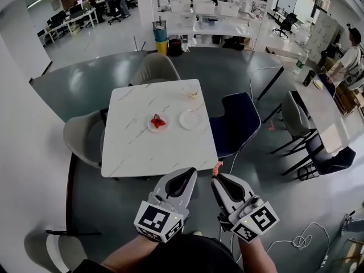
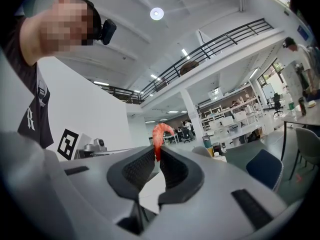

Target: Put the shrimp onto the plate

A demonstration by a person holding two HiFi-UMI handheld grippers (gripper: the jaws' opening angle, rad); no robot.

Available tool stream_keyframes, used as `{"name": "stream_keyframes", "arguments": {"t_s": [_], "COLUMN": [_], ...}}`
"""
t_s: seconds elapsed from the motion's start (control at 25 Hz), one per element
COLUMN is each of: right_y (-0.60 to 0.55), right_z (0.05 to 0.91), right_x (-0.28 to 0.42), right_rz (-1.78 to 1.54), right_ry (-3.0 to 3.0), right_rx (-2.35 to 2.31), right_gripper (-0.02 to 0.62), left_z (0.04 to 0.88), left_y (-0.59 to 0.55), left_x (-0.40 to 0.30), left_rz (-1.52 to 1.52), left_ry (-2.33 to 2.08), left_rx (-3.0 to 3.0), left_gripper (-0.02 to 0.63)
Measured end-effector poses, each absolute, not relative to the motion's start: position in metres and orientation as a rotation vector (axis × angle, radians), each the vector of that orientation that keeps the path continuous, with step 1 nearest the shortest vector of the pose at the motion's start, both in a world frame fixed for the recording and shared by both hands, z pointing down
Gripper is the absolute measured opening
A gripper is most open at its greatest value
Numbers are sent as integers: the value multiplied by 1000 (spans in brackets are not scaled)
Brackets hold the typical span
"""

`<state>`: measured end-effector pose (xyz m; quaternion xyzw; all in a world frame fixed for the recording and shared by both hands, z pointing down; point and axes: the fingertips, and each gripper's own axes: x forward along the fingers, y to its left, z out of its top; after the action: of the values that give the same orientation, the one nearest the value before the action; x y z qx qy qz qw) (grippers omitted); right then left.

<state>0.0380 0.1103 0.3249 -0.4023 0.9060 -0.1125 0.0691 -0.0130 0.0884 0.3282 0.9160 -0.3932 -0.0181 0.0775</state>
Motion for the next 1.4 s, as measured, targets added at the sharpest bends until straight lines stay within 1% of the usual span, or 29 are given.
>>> {"name": "stream_keyframes", "arguments": {"t_s": [0.44, 0.72, 1.08, 1.4], "right_y": [11, -29, -100, -182], "right_z": [334, 348, 368, 394], "right_x": [5, 3, 11, 34], "right_rz": [-370, -420, -479, -529], "right_ry": [2694, 2693, 2723, 2786], "right_rx": [-1323, -1357, -1289, -1214], "right_gripper": [37, 37, 37, 37], "left_z": [340, 354, 372, 391], "left_y": [-16, -59, -123, -194], "left_x": [-46, -52, -41, -19], "left_rz": [-31, -41, -35, -26], "left_ry": [-1129, -1119, -1161, -1236], "left_rx": [2783, 2755, 2725, 2673], "left_gripper": [9, 9, 9, 9]}}
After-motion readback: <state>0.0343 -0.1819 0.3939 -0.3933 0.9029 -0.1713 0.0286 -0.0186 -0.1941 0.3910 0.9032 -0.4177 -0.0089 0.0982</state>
